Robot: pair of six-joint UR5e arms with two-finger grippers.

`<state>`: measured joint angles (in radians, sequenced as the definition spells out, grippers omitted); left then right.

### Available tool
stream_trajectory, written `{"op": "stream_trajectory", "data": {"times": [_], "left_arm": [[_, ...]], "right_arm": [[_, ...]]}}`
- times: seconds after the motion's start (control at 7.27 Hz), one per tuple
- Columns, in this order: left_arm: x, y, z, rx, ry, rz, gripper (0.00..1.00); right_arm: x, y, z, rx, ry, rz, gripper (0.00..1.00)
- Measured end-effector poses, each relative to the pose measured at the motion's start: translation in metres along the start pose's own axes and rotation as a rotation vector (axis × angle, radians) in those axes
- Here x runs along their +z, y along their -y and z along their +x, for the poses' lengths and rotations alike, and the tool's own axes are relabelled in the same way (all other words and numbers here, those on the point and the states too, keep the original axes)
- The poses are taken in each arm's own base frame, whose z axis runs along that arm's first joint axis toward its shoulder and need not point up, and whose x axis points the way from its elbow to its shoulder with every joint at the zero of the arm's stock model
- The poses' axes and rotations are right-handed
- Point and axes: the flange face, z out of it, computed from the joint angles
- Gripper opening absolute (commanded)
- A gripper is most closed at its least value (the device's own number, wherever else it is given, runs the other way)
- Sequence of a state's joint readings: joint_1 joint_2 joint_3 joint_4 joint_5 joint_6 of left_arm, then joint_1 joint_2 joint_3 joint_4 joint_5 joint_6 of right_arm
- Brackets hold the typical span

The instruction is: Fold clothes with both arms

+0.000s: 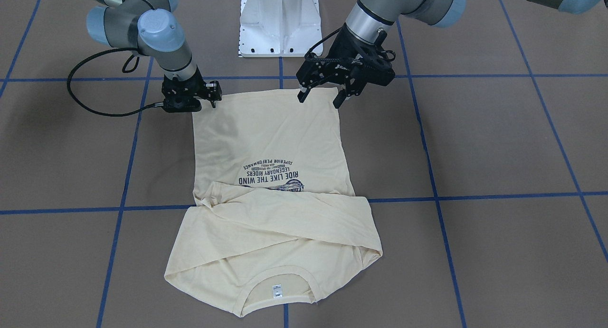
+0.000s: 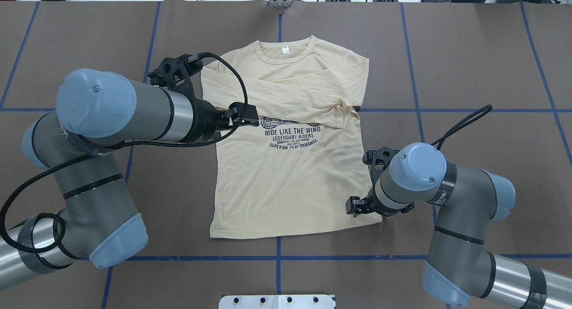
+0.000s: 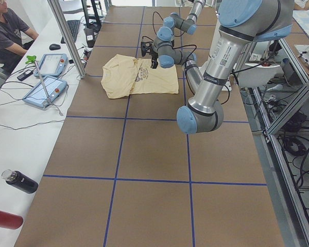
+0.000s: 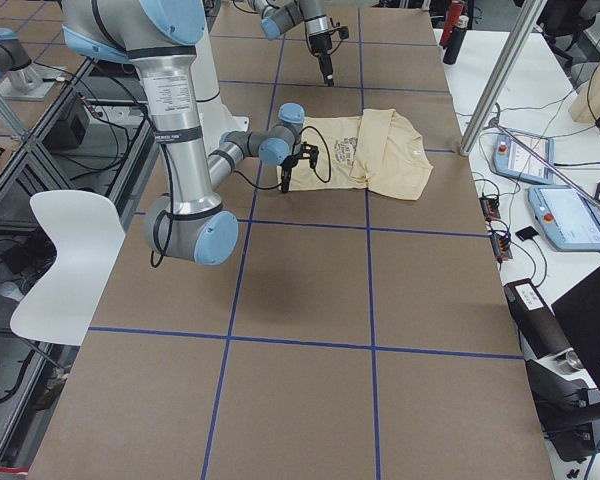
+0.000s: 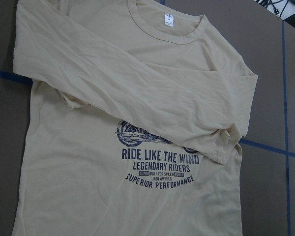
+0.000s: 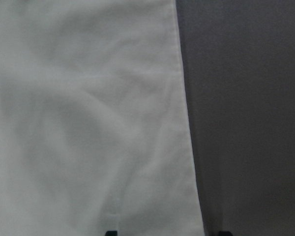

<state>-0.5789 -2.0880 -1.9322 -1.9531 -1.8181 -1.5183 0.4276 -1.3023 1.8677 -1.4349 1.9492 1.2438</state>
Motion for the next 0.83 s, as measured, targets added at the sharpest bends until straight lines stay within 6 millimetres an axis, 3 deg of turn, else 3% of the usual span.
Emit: {"op": "stream_trajectory", "data": {"times": [0.41,0.55,0.83], "left_arm": [[-0.0004,-0.0004,0.0004,0.001,-0.002,-0.001,1.0],[-0.0004,-0.0004,0.0003,0.001,-0.001,0.0,1.0],[-0.0002,-0.0003,0.0001,0.001,-0.001,0.0,1.0]], "right_arm": [[0.0003,-0.0002,0.0028,0.004,-0.005,-0.004,0.58],[-0.0003,-0.0001,0.002,0.004,-0.004,-0.005,0.43],[-0.0037,-0.0008,0.0007,0.003,-0.001,-0.005,0.04]]}}
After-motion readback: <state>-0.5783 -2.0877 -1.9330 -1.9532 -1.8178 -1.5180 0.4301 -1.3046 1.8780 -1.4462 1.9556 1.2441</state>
